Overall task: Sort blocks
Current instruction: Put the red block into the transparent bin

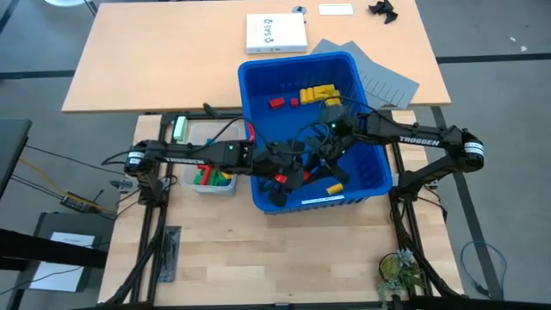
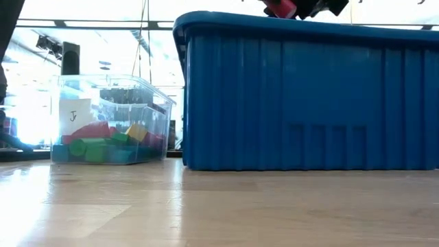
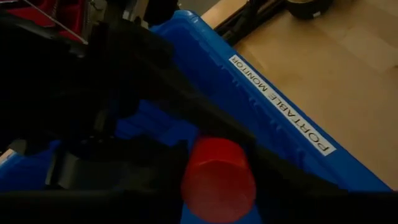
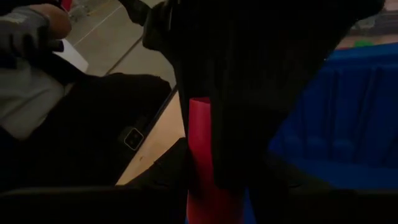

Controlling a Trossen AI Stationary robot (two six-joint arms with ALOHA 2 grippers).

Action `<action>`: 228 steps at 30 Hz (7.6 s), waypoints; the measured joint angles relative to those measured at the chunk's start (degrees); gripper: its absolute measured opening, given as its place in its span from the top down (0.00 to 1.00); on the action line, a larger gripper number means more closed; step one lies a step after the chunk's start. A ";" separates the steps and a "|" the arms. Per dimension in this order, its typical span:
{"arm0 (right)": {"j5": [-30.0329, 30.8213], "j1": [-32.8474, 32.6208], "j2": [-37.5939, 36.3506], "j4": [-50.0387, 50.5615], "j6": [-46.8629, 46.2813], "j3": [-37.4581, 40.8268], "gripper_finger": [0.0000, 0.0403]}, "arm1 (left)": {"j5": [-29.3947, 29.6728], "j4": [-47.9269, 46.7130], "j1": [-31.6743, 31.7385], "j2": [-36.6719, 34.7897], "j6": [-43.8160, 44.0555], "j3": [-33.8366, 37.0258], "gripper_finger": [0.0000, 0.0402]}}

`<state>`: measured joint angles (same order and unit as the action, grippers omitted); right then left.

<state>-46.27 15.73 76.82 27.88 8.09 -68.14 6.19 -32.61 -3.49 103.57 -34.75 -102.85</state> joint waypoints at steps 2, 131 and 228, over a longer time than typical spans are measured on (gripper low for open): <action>-0.05 0.02 0.01 -0.68 -1.11 0.00 0.70 | 0.64 -0.06 -0.02 -0.06 0.26 0.00 0.65; 27.01 25.81 28.83 4.14 -1.79 -30.42 0.67 | 18.53 -4.30 11.87 -32.96 49.62 37.12 0.30; 2.37 11.28 19.40 -23.36 -25.41 -30.36 0.48 | 44.93 57.01 3.02 -23.39 -8.94 34.27 0.64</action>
<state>-43.90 27.01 96.23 4.52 -17.32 -98.50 51.11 24.40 -0.47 80.18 -43.70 -68.58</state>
